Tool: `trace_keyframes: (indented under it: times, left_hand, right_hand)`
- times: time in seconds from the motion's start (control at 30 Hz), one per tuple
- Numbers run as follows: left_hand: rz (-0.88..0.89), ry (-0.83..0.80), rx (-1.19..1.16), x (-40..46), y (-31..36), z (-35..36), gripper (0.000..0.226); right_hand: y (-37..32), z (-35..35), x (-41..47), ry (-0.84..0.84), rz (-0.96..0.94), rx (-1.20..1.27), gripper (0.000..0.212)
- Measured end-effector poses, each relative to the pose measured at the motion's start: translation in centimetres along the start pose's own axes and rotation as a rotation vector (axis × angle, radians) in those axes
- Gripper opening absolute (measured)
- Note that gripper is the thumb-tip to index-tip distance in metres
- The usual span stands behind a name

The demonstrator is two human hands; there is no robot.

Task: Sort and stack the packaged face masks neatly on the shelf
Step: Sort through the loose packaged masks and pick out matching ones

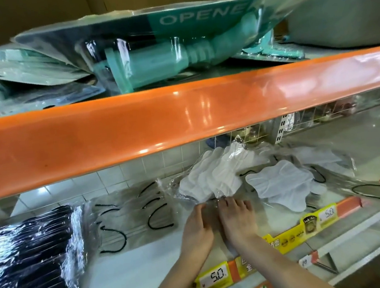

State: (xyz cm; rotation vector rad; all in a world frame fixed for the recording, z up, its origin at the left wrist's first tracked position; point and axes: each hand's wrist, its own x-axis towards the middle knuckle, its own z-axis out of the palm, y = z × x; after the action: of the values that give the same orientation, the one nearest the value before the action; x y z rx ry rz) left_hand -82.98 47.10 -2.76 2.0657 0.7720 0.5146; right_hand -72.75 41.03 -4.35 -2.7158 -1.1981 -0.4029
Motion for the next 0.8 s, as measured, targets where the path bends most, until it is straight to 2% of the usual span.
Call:
trace_keyframes:
  times: [0.13, 0.27, 0.4, 0.5, 0.63, 0.73, 0.8]
  left_hand:
    - [0.096, 0.063, 0.029, -0.7, -0.9, 0.4, 0.048]
    - [0.128, 0.097, -0.044, -0.9, -1.1, 0.7, 0.038]
    - [0.053, 0.056, -0.144, -0.6, -0.7, 0.6, 0.027]
    - [-0.088, -0.028, -0.395, -0.4, 1.2, 0.1, 0.011]
    - [-0.272, -0.167, -0.843, -0.3, 3.7, -1.0, 0.03]
    - [-0.347, -0.111, -0.905, -0.2, 3.9, -1.7, 0.027]
    - [-0.371, -0.068, -0.879, -0.4, 3.4, -2.1, 0.024]
  right_hand:
    - [0.9, -0.4, -0.3, 0.164, 0.029, 0.102, 0.002]
    - [1.5, -1.1, -0.5, 0.297, 0.077, 0.267, 0.024]
    - [1.9, -2.1, -0.2, 0.384, 0.038, 0.478, 0.028]
    - [1.7, -3.0, -0.5, 0.4, 0.016, 0.525, 0.026]
    - [0.9, -3.5, -1.5, 0.314, -0.132, 0.617, 0.016]
    - [0.4, -2.9, -2.7, 0.243, -0.262, 0.671, 0.018]
    - [0.5, -2.6, -3.1, 0.228, -0.252, 0.643, 0.026]
